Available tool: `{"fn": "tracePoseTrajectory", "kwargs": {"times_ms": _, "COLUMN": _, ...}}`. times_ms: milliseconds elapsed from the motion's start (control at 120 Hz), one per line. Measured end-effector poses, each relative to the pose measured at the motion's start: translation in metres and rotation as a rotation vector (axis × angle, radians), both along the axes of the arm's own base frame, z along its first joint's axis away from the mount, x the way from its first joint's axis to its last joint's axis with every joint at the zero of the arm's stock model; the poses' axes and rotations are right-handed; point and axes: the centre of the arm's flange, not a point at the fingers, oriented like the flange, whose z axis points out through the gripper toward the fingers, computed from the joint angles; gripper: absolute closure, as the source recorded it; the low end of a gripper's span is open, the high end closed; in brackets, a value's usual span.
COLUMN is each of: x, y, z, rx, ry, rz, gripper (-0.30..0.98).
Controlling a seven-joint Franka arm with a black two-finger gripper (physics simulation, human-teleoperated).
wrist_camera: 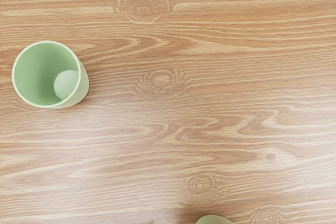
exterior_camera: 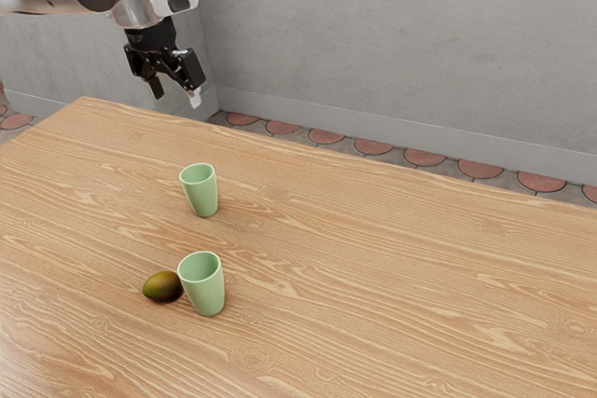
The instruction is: Place the right cup onto the left cup
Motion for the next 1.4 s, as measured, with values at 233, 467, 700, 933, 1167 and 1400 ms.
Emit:
{"fn": "tracePoseTrajectory", "kwargs": {"times_ms": 233, "x": 0.001, "y": 0.0, "z": 0.0, "rx": 0.0, "ry": -0.003, "rz": 0.001, "gripper": 0.0}}
{"fn": "tracePoseTrajectory", "kwargs": {"times_ms": 467, "x": -0.008, "y": -0.025, "z": -0.044, "rx": -0.031, "ry": 0.086, "rz": -0.034, "gripper": 0.0}}
{"fn": "tracePoseTrajectory", "kwargs": {"times_ms": 700, "x": -0.054, "y": -0.072, "z": -0.102, "rx": -0.048, "ry": 0.157, "rz": -0.101, "gripper": 0.0}}
{"fn": "tracePoseTrajectory", "kwargs": {"times_ms": 933, "x": -0.091, "y": -0.078, "z": -0.152, "rx": -0.014, "ry": 0.148, "rz": -0.089, "gripper": 0.0}}
{"fn": "tracePoseTrajectory", "kwargs": {"times_ms": 1167, "x": -0.113, "y": -0.101, "z": -0.2, "rx": -0.005, "ry": 0.126, "rz": -0.081, "gripper": 0.0}}
{"fn": "tracePoseTrajectory", "kwargs": {"times_ms": 1400, "x": -0.108, "y": -0.103, "z": -0.229, "rx": -0.017, "ry": 0.115, "rz": -0.037, "gripper": 0.0}}
